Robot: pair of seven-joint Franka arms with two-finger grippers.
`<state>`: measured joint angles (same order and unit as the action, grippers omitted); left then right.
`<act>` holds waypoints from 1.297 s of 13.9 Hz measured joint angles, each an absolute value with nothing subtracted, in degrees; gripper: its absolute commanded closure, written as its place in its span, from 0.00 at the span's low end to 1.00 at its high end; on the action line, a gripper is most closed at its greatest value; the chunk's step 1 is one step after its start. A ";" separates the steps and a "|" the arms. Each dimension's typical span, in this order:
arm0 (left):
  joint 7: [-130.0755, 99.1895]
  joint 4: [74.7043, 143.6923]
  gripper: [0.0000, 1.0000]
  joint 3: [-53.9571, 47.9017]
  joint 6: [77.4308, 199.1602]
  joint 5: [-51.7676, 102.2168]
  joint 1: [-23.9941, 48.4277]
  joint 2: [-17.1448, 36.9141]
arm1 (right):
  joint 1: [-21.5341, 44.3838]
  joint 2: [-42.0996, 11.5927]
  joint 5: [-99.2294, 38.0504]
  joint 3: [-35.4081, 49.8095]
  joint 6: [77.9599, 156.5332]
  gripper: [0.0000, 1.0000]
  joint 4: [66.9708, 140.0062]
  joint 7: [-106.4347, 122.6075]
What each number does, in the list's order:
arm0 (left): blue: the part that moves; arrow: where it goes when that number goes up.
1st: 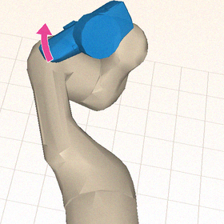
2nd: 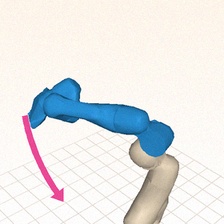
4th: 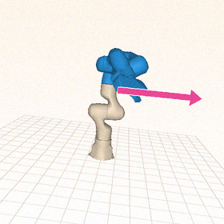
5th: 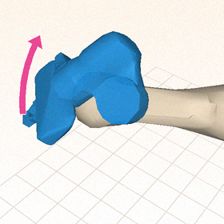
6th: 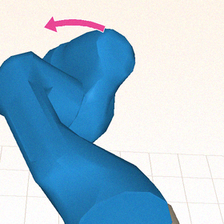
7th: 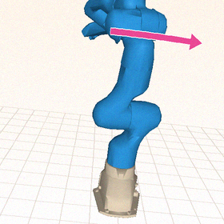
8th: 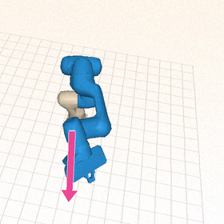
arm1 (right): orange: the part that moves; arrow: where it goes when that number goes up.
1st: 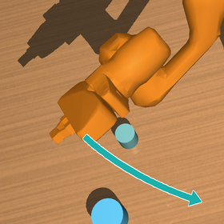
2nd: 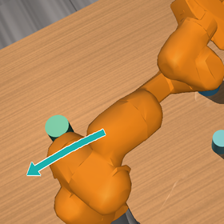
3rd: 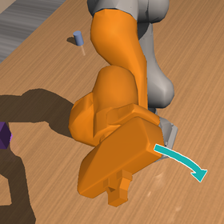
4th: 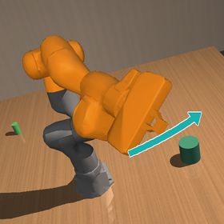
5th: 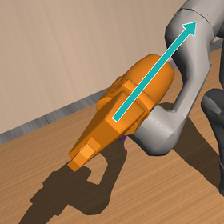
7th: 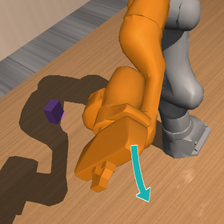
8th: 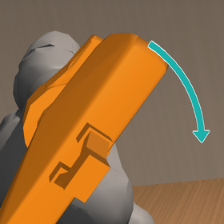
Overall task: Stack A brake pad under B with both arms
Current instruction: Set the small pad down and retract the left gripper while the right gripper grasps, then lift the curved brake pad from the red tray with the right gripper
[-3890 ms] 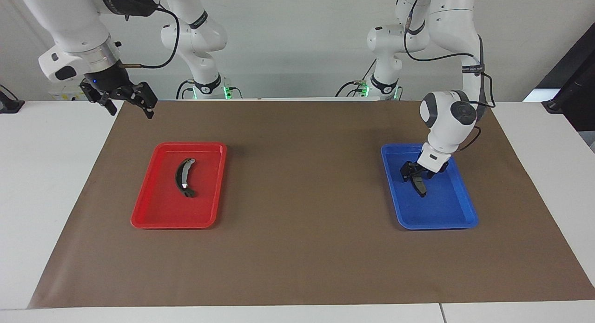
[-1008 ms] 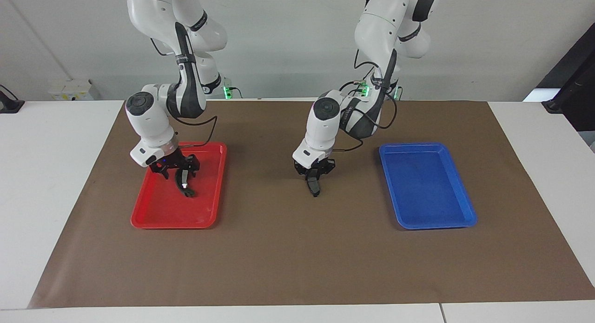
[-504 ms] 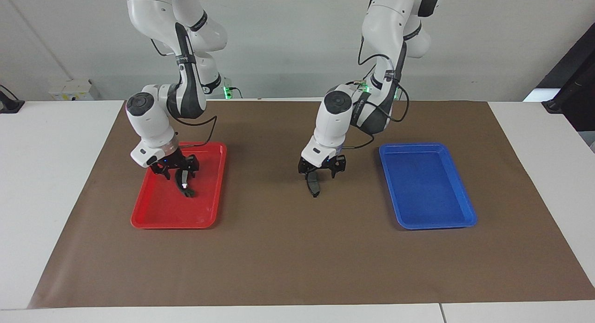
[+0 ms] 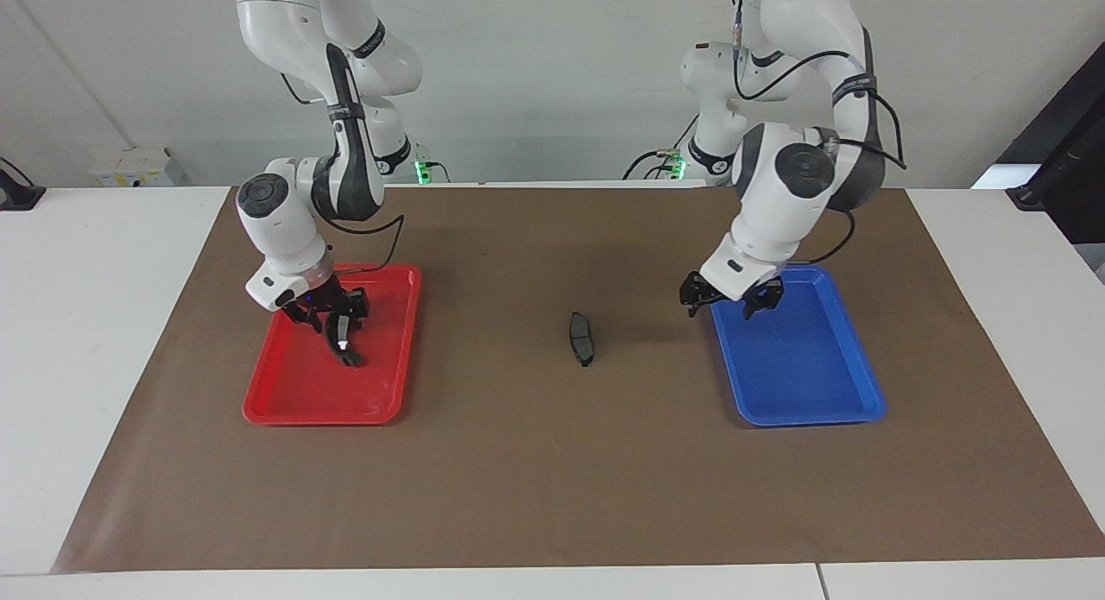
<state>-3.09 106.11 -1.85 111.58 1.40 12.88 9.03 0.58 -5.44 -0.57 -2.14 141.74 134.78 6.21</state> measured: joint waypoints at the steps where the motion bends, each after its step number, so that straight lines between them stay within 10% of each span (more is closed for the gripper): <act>1: -0.66 106.09 0.01 -1.83 110.14 1.40 10.94 8.25 | 0.58 -5.44 -0.57 -2.13 141.75 0.93 134.80 6.21; 9: 4.19 102.57 0.01 -1.81 93.80 1.40 2.68 -2.10 | 2.31 -4.97 -0.88 -2.02 131.52 1.00 128.30 4.48; 18: 4.19 91.16 0.01 -1.58 84.78 1.37 1.78 0.28 | 6.43 -6.94 -0.90 11.53 121.32 1.00 113.45 -15.30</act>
<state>4.19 91.16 -1.58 84.78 1.37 1.78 0.28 6.43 -6.94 -0.90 11.53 121.32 113.45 -15.30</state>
